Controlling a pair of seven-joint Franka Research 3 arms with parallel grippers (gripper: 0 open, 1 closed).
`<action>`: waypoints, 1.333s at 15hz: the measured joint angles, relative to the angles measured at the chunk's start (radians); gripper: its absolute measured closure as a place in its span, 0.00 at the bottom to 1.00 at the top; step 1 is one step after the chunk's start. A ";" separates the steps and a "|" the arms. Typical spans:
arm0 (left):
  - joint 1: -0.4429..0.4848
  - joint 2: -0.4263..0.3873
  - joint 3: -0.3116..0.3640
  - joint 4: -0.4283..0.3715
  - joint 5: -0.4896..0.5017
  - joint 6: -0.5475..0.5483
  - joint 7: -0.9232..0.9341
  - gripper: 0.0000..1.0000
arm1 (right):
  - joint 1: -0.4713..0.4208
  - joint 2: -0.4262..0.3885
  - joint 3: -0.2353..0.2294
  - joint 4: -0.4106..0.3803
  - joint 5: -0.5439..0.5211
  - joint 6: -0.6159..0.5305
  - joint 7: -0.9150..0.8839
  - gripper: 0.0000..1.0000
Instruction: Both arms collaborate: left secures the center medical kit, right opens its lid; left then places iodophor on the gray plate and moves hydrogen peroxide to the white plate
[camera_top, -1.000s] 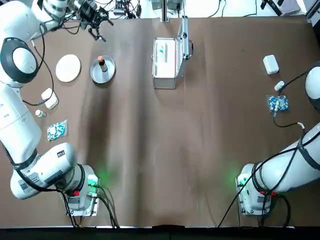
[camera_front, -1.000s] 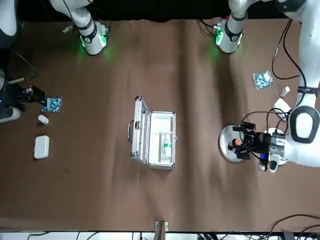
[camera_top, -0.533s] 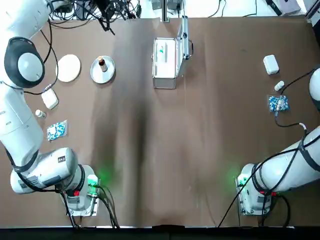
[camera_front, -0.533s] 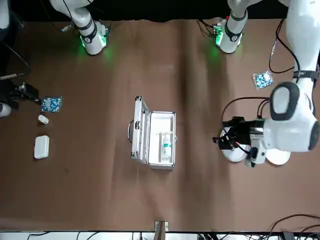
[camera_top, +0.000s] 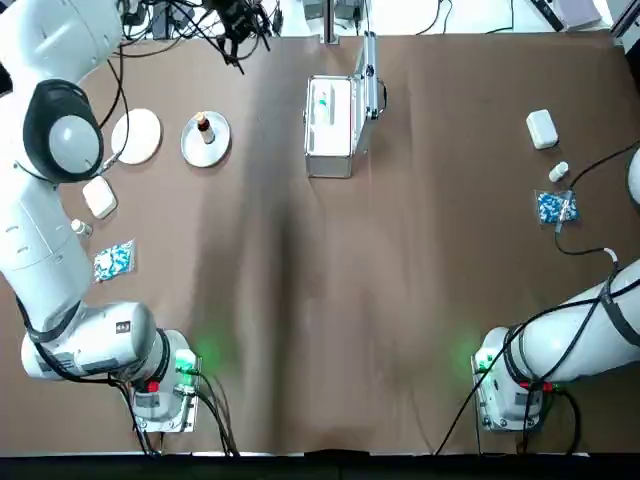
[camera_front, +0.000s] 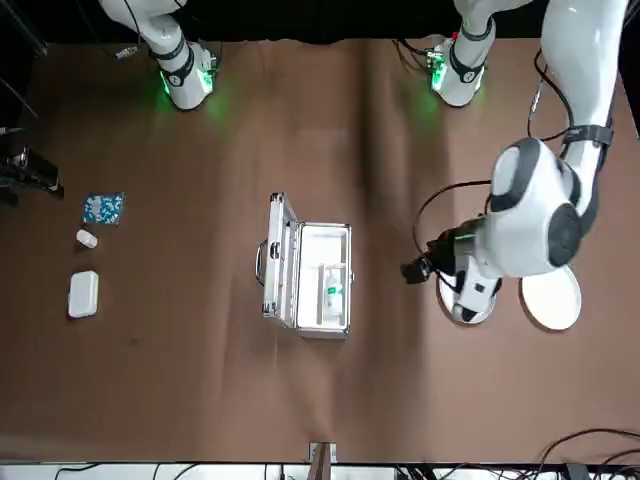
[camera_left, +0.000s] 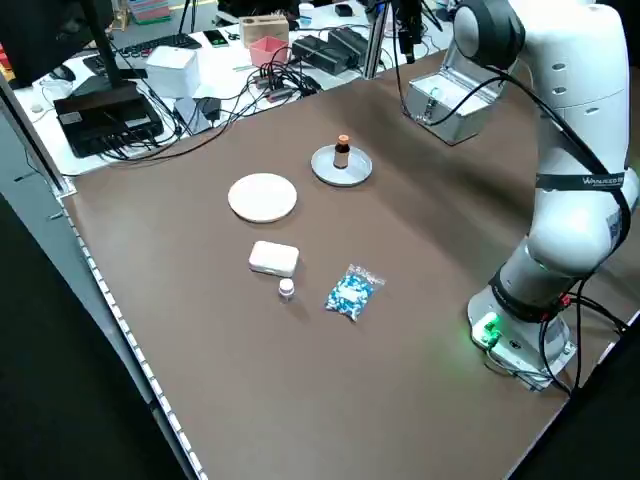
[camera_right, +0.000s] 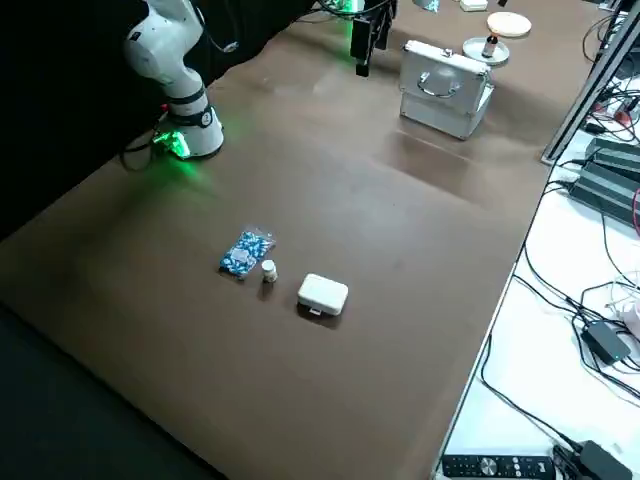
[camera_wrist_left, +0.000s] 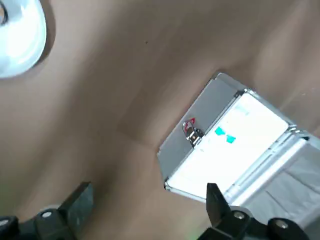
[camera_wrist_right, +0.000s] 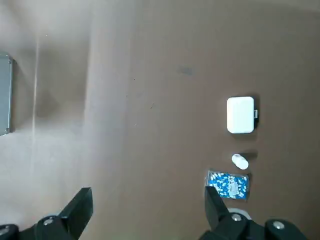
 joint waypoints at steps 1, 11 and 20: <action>-0.034 0.000 0.000 0.000 0.043 0.009 -0.002 0.00 | 0.000 0.000 0.000 0.000 0.000 0.000 -0.001 0.01; -0.185 0.029 0.005 -0.012 0.143 0.054 0.158 0.00 | -0.006 -0.003 0.000 -0.004 0.003 -0.013 -0.007 0.01; -0.295 0.124 0.010 -0.014 0.292 0.225 0.164 0.00 | -0.006 -0.003 0.000 -0.009 0.003 -0.013 -0.008 0.01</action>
